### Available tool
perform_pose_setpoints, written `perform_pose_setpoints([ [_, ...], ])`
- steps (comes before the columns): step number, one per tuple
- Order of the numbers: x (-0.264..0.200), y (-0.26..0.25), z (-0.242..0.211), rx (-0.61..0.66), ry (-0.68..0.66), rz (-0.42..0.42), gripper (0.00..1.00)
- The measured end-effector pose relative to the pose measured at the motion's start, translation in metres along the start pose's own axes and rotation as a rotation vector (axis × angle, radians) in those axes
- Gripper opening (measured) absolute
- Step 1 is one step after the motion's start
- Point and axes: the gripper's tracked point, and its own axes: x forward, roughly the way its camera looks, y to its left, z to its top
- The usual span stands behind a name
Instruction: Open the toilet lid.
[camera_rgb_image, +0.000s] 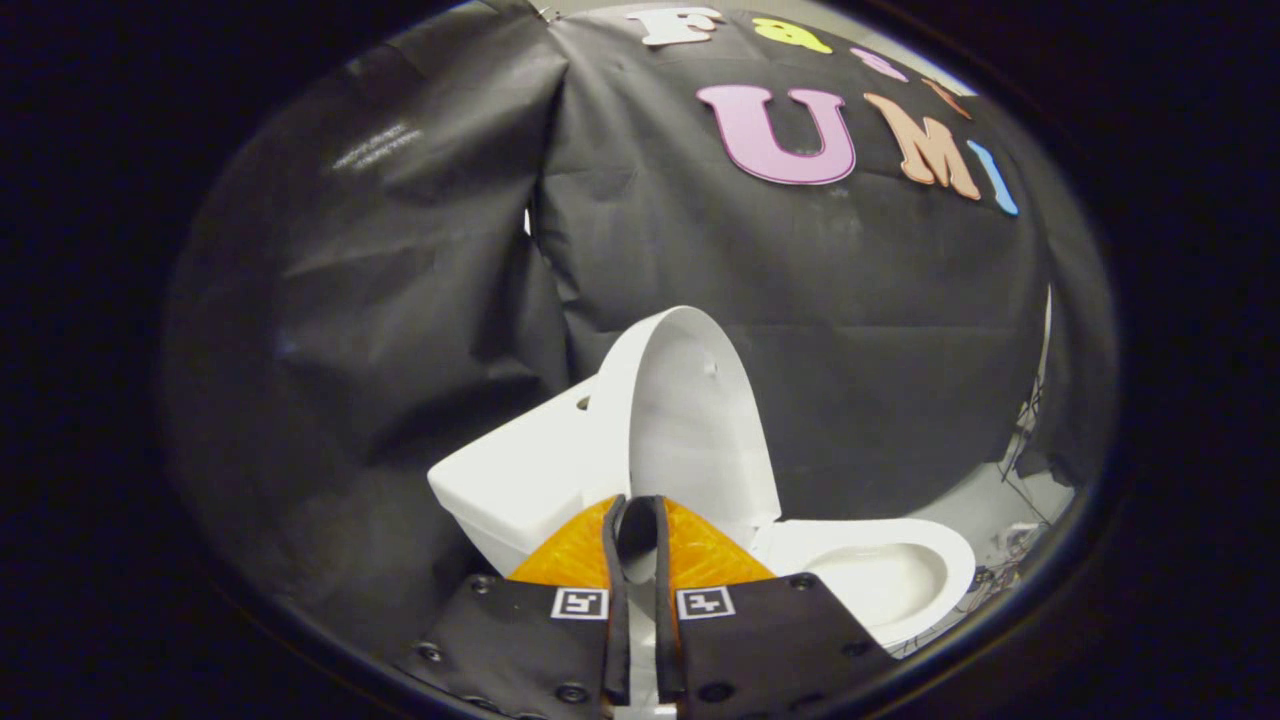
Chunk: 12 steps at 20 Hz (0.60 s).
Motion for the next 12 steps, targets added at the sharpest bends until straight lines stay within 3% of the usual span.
perform_pose_setpoints([
  [3,0.000,0.012,0.001,-0.019,-0.014,0.047,0.25],
  [5,-0.008,0.020,0.009,0.012,-0.042,0.100,0.50],
  [9,-0.046,0.009,0.031,-0.016,-0.117,0.121,0.99],
  [12,-0.075,-0.007,0.041,-0.014,-0.150,0.142,0.99],
])
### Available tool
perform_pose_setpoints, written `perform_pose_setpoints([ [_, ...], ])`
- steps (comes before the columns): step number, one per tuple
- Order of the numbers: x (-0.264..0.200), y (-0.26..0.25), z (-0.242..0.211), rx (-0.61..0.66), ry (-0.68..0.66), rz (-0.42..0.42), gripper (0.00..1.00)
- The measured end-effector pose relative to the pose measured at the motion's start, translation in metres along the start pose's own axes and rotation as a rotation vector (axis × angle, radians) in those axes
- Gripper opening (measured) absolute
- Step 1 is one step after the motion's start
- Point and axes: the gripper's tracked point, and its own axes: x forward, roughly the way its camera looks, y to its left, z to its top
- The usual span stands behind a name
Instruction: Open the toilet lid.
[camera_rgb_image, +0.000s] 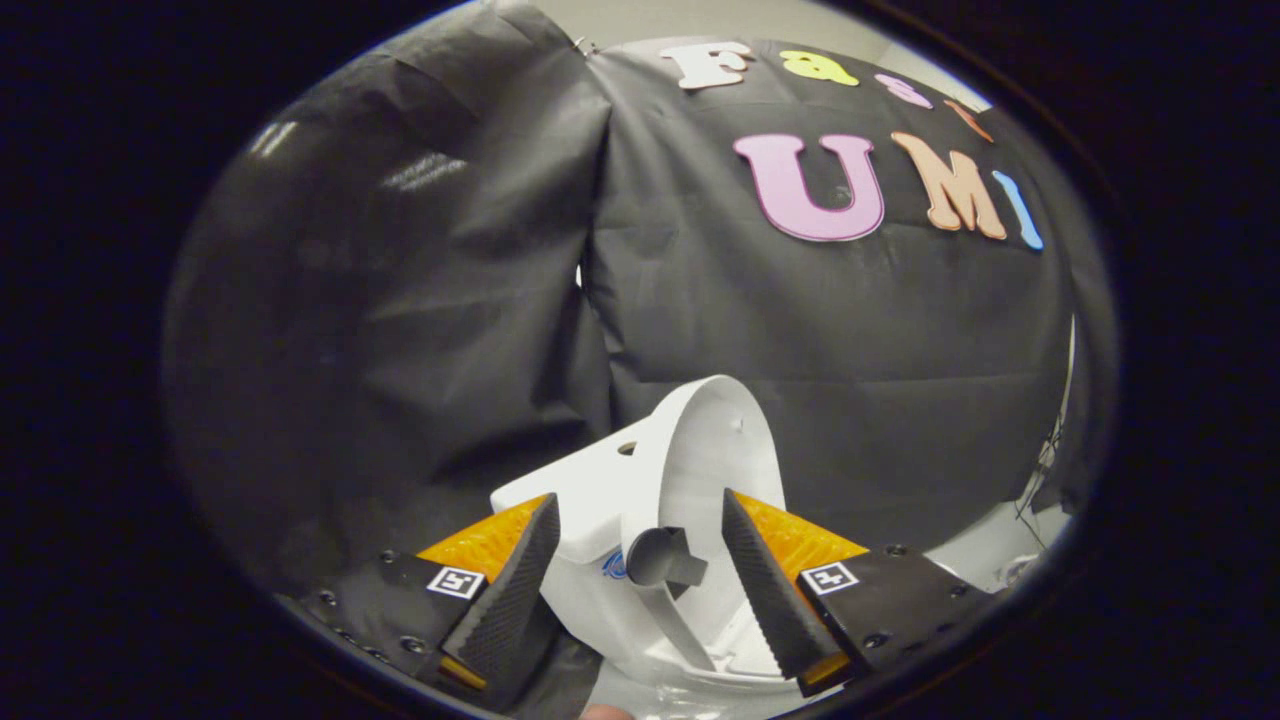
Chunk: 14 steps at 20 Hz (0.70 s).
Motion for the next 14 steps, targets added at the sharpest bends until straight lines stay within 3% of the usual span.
perform_pose_setpoints([
  [14,-0.100,-0.101,0.026,-0.012,-0.068,-0.029,0.99],
])
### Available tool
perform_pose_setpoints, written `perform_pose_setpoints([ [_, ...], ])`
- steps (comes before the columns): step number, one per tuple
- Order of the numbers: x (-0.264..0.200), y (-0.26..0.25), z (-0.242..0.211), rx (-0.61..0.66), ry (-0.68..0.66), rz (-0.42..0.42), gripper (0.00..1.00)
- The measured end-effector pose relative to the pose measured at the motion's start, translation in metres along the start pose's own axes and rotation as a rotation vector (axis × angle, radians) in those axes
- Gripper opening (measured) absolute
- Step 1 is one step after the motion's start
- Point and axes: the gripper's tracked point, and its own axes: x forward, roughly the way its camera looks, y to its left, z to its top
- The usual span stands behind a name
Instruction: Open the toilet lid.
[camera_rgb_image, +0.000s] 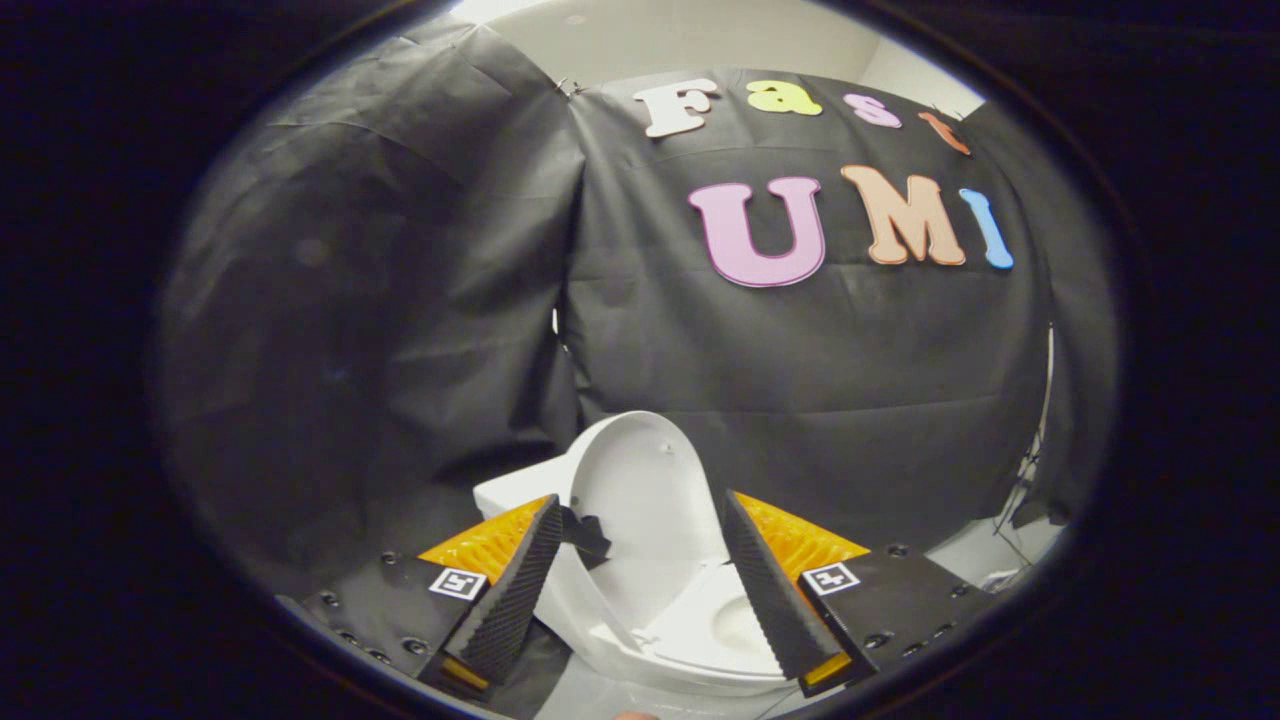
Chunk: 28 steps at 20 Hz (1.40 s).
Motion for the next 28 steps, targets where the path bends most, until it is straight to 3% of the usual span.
perform_pose_setpoints([
  [4,-0.019,-0.039,0.007,0.001,-0.054,-0.047,0.99],
  [13,-0.050,-0.088,-0.036,0.027,-0.050,-0.163,0.99],
  [24,-0.043,-0.088,-0.055,-0.030,0.002,-0.161,0.99],
  [26,-0.043,-0.078,-0.053,-0.041,-0.007,-0.117,0.99],
  [28,-0.045,-0.085,-0.052,-0.080,0.000,-0.126,0.99],
])
